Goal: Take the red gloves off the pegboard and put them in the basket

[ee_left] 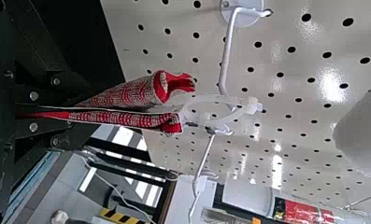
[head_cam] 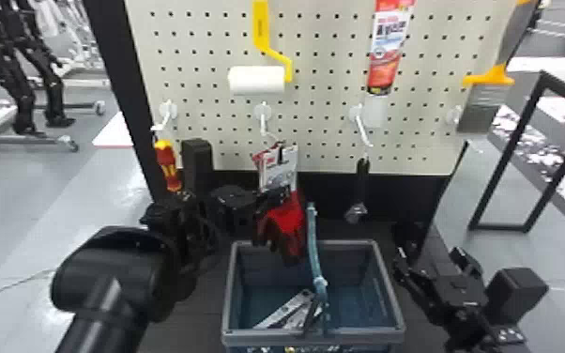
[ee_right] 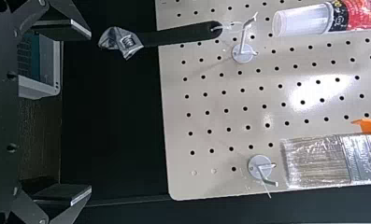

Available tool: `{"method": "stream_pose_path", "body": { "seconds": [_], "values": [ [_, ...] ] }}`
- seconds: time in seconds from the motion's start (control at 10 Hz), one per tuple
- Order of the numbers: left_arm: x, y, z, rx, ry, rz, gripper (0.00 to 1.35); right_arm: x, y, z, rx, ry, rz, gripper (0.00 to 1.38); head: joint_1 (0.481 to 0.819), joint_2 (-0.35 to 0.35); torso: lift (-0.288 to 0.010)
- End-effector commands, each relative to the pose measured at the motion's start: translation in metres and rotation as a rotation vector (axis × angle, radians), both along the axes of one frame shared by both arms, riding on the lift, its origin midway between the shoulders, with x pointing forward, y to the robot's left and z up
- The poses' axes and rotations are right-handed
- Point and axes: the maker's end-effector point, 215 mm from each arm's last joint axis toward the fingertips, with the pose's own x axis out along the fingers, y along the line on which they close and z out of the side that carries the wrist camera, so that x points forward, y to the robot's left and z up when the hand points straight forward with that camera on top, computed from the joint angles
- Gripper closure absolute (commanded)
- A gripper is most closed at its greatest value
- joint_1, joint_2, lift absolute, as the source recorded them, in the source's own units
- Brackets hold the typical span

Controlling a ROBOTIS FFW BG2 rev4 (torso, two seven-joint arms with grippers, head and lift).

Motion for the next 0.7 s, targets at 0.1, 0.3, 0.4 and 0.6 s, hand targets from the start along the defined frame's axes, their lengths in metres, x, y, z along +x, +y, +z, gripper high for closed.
{"method": "stream_pose_path", "body": {
  "seconds": [0.1, 0.3, 0.4, 0.6],
  "values": [
    [-0.014, -0.002, -0.009, -0.019, 0.029, 0.023, 1.22, -0.001, 0.0, -0.001, 0.0, 0.002, -0.001, 0.14, 0.549, 0.0, -0.1],
    [-0.024, -0.004, -0.024, -0.083, 0.084, 0.058, 1.22, 0.0, 0.0, 0.0, 0.0, 0.0, 0.0, 0.14, 0.549, 0.0, -0.1],
    [-0.029, -0.007, -0.03, -0.124, 0.112, 0.076, 1.22, -0.001, -0.001, -0.001, 0.0, 0.002, 0.0, 0.14, 0.549, 0.0, -0.1],
    [-0.037, -0.015, -0.037, -0.18, 0.151, 0.087, 1.22, -0.001, -0.001, 0.0, 0.0, 0.0, 0.0, 0.14, 0.549, 0.0, -0.1]
  ]
}}
